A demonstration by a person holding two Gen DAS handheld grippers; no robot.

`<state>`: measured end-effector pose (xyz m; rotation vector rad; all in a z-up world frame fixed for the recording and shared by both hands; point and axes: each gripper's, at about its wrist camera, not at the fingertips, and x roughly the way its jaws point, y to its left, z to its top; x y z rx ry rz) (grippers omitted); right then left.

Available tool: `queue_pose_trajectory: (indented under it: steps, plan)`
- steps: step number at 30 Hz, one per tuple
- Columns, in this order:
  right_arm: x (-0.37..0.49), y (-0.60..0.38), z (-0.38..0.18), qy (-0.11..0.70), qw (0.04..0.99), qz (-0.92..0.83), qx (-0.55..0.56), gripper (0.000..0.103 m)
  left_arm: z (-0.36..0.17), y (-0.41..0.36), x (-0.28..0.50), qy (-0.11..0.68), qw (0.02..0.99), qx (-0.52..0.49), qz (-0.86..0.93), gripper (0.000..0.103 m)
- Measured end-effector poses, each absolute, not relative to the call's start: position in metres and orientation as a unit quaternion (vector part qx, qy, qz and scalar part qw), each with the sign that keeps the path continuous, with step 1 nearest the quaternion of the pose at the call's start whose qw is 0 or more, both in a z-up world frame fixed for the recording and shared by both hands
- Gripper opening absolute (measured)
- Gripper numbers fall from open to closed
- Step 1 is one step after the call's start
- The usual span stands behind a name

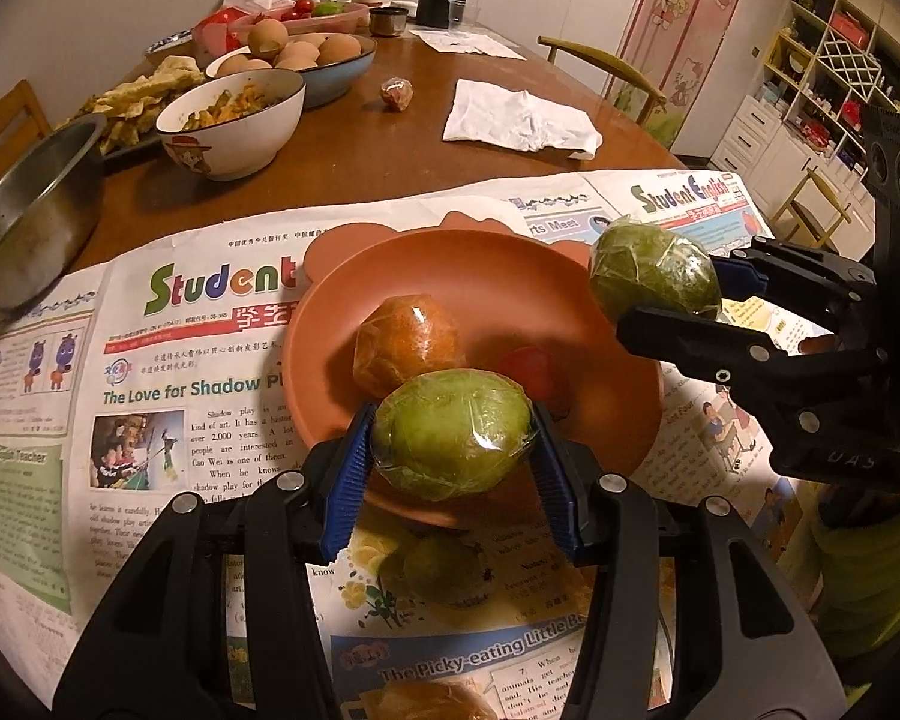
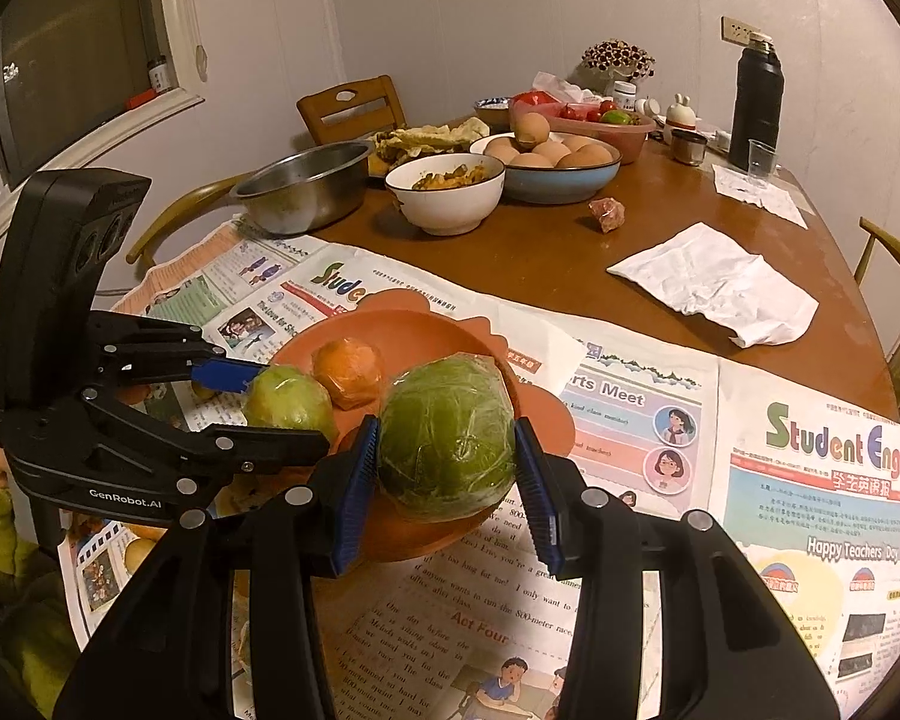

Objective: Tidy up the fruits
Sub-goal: 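Lower and release the green fruit with the right tool while the left tool releases its own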

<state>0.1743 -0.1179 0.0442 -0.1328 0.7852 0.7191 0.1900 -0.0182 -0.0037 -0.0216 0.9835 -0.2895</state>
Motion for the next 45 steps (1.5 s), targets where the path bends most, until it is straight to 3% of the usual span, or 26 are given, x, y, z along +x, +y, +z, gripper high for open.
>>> queue_pose_trajectory:
  steps: [45]
  plan:
    - [0.209,-0.089,0.028,0.413,0.833,0.359,-0.083,0.044,0.001,-0.010,0.191,0.459,0.877,-0.016,-0.138,0.043]
